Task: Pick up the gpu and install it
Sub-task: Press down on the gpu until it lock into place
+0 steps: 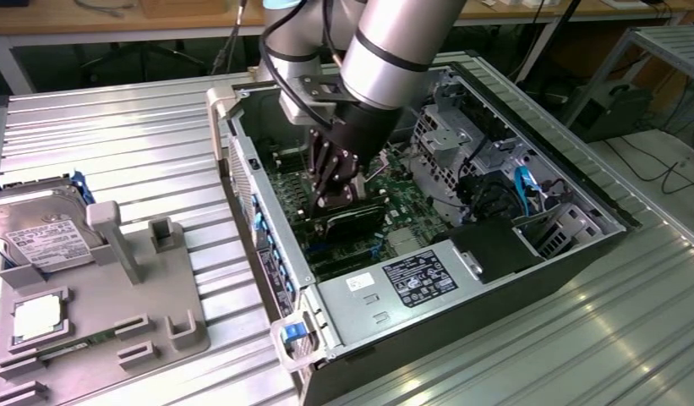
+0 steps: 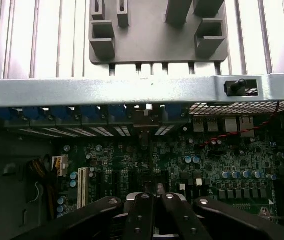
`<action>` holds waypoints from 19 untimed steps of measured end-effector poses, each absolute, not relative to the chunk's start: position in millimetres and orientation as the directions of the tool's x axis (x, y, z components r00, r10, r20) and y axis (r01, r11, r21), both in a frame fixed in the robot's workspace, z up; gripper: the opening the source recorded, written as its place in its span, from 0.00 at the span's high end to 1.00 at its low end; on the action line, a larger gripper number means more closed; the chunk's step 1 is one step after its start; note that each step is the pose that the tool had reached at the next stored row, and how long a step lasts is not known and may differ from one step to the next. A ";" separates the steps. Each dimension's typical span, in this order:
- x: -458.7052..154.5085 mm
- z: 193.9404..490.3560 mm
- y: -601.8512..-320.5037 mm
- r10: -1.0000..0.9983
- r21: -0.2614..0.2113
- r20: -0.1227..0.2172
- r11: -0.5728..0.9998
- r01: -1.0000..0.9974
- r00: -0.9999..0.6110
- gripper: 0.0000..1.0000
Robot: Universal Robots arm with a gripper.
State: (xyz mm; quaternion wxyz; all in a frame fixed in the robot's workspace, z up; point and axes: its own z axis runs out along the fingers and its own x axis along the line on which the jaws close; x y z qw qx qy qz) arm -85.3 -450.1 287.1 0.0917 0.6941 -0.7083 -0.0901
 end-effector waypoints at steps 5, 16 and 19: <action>-81.7 287.2 -450.1 -1.000 0.344 0.009 0.022 -0.939 -0.020 0.89; -74.5 286.1 -450.1 -0.999 0.487 0.033 0.031 -0.873 -0.018 0.89; -74.9 285.0 -450.1 -0.999 0.500 0.035 0.032 -0.866 -0.017 0.89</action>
